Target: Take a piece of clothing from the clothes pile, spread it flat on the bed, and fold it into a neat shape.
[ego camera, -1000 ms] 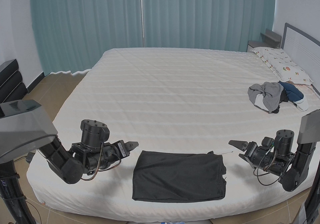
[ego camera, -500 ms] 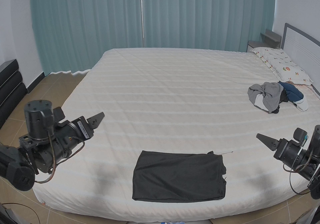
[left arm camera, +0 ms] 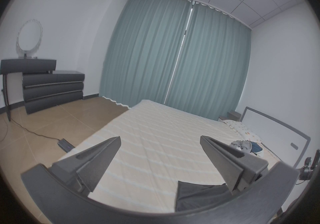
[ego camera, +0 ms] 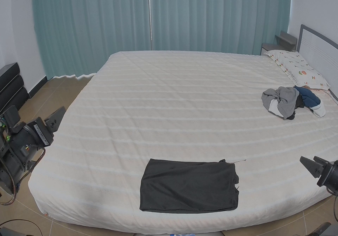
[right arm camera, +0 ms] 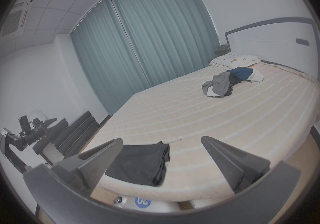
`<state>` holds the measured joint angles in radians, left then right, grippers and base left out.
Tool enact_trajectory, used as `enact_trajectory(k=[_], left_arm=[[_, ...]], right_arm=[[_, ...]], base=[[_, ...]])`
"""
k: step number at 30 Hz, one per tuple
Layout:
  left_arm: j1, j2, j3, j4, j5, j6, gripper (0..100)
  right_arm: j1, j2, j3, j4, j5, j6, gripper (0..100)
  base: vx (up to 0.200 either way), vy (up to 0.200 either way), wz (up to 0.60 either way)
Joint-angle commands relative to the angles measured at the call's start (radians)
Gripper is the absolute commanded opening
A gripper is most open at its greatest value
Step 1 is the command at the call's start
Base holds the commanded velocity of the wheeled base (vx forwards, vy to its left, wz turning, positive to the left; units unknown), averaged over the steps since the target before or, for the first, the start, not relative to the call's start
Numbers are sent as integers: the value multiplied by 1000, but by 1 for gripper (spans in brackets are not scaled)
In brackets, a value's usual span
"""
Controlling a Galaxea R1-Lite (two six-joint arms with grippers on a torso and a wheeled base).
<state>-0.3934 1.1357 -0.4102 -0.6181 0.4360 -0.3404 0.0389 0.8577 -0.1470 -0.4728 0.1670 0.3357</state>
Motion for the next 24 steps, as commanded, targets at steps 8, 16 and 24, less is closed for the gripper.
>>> enact_trajectory(k=[8, 16, 24], left_arm=[[56, -567, 10, 439, 164, 198, 100], [185, -830, 25, 652, 156, 302, 100], [242, -987, 103, 698, 156, 363, 100]], right_arm=[[42, -523, -226, 563, -4, -204, 100], [76, -592, -167, 592, -4, -304, 100], [124, -720, -143, 698, -4, -333, 100]], base=[[0, 0, 0], [0, 0, 0], [0, 0, 0]])
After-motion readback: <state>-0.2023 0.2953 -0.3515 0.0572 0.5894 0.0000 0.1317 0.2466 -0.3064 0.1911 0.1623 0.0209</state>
